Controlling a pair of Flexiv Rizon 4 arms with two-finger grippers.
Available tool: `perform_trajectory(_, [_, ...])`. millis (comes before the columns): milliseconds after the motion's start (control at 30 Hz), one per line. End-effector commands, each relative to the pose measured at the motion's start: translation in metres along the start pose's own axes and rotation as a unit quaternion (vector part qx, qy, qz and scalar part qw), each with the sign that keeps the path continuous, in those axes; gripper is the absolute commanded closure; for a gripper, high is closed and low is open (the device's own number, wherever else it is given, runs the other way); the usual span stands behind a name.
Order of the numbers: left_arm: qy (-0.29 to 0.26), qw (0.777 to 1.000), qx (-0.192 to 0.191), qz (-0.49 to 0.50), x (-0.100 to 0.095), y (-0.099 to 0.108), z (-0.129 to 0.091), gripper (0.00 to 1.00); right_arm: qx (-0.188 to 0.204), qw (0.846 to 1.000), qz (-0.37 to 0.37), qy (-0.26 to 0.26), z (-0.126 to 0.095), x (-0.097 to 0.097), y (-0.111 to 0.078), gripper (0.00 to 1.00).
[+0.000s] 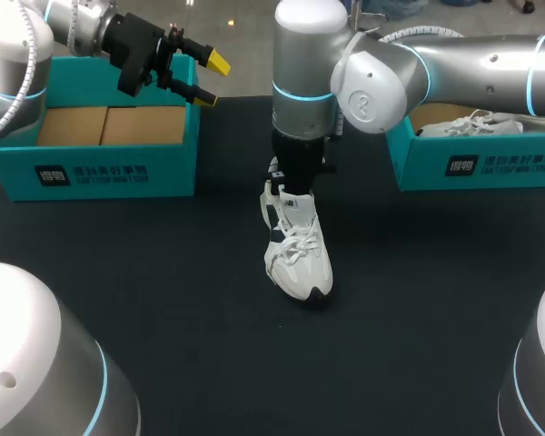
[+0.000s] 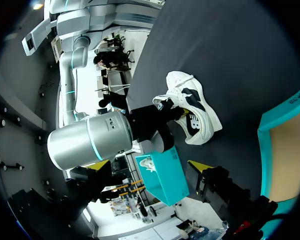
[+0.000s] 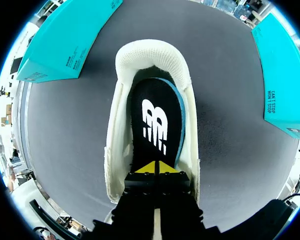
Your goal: Take the shoe out of the shoebox, open the shoe tongue, remove and reinsert the insole, then place the shoe into the shoebox
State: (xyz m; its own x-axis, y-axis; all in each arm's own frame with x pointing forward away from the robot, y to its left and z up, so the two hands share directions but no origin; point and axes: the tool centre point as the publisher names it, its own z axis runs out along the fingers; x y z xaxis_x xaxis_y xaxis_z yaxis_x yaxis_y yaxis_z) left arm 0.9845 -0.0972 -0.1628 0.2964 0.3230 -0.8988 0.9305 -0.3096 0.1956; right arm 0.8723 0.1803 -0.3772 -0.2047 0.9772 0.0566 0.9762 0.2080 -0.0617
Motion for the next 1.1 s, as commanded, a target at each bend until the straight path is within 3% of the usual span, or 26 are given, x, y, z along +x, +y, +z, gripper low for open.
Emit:
perform_trajectory(33, [0.001,1.0,0.001,0.0,0.0,0.0,0.0,0.0,-0.016,1.0,-0.003,-0.008,0.013,0.004,0.002,1.0])
perform_trajectory(300, [0.001,1.0,0.001,0.0,0.0,0.0,0.0,0.0,-0.03,0.999,-0.013,-0.02,0.018,0.009,0.005,1.0])
perform_trajectory(667, [0.001,1.0,0.001,0.0,0.0,0.0,0.0,0.0,-0.109,0.99,-0.015,-0.085,-0.027,0.001,0.013,1.0])
perform_trajectory(1100, [0.001,1.0,0.001,0.0,0.0,0.0,0.0,0.0,-0.155,0.981,-0.046,-0.11,-0.004,0.0,0.038,1.0])
